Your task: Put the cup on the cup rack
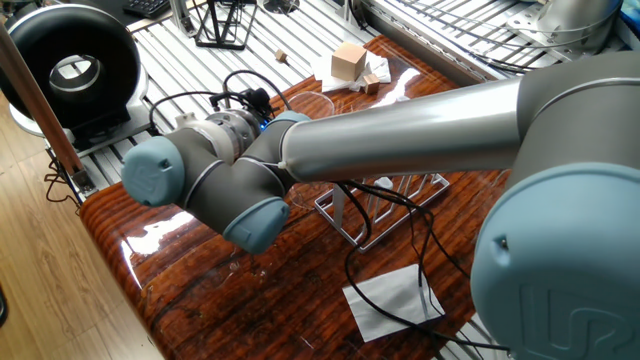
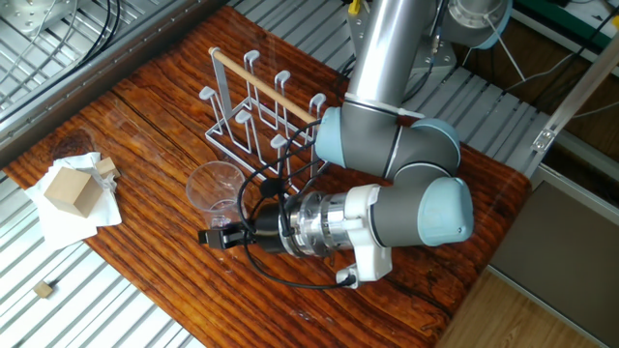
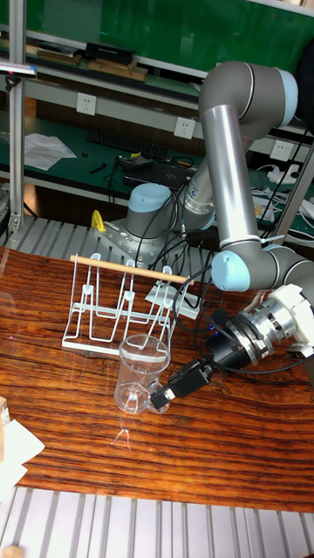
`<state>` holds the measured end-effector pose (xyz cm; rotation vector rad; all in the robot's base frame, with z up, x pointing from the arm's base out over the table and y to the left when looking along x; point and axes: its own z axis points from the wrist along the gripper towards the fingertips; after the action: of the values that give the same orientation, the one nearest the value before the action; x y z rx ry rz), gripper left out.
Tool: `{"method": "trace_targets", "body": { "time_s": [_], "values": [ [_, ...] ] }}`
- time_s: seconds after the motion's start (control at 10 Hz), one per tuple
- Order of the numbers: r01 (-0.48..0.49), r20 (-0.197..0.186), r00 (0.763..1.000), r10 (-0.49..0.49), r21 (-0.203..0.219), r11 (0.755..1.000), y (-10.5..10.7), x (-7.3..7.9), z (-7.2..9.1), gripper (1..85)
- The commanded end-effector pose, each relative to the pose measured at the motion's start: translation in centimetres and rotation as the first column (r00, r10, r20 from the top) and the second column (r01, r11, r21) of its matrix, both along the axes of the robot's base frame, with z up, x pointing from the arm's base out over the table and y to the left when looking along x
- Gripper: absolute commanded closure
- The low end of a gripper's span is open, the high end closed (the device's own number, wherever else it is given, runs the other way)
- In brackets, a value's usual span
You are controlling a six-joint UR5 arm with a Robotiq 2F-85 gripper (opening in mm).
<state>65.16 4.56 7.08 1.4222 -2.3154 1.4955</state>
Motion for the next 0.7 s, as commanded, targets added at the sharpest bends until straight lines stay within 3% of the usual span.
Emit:
{"method": "trace_targets", "body": {
  "time_s": [0.0, 0.3, 0.4, 0.5, 0.6],
  "values": [
    [0.010, -0.003, 1.000, -0.010, 0.006, 1.000, -0.30, -0.14, -0.19, 51.7],
    [0.014, 0.002, 1.000, -0.014, 0.009, 1.000, -0.33, -0.13, -0.20, 58.7],
    [0.018, 0.008, 1.000, -0.018, 0.011, 1.000, -0.36, -0.13, -0.18, 67.3],
    [0.019, 0.014, 1.000, -0.019, 0.009, 1.000, -0.48, -0.04, -0.11, 81.3],
    [0.016, 0.018, 1.000, -0.016, 0.017, 1.000, -0.41, 0.08, -0.28, 84.7]
  ]
}}
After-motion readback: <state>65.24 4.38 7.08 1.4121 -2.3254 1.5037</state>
